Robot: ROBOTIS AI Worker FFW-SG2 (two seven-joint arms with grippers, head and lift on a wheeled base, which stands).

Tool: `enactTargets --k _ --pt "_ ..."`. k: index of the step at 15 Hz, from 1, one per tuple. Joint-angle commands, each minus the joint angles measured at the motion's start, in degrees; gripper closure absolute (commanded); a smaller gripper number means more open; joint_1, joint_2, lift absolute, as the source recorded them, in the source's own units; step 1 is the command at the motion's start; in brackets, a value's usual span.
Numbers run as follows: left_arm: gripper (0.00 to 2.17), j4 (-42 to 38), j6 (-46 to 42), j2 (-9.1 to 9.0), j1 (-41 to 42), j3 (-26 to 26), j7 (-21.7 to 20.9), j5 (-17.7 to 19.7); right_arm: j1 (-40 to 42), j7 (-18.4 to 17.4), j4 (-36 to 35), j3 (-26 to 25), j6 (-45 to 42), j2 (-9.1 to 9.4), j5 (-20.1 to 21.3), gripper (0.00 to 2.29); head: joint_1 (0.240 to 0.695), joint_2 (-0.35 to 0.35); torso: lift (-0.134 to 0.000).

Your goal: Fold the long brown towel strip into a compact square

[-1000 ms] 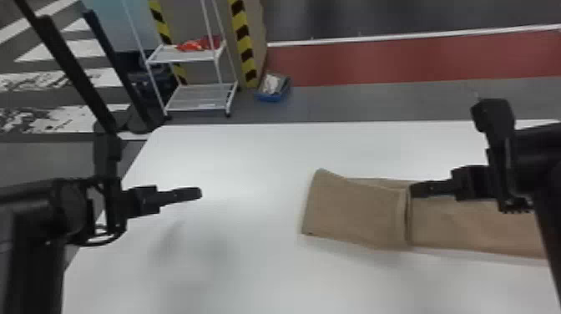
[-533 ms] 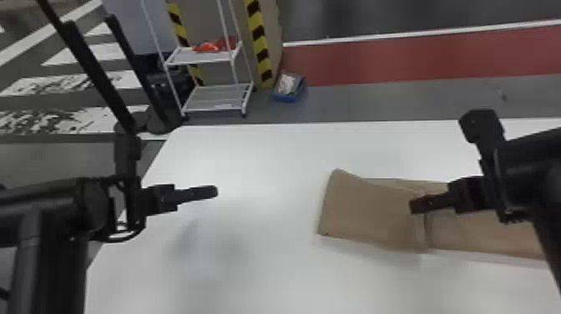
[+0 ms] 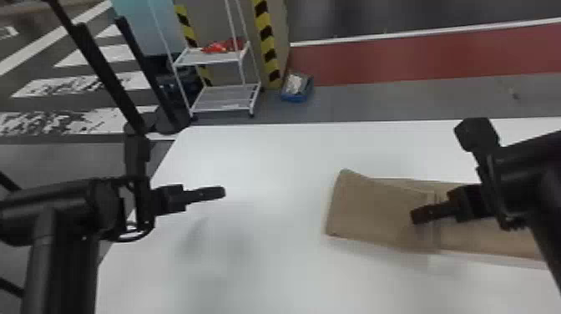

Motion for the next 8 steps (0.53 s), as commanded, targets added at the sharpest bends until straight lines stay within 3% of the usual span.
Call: enactTargets --k 1,8 --pt "0.08 0.05 0.00 0.03 0.01 -0.05 0.00 0.00 -0.18 0.00 -0.06 0.37 -0.19 0.40 -0.21 0.19 0.695 0.266 -0.125" --pt "0.08 0.23 -0.18 -0.32 0.01 -0.05 0.09 -0.09 -0.88 -0.09 0.29 0.90 -1.42 0.40 -0.04 0.29 0.695 0.271 -0.125"
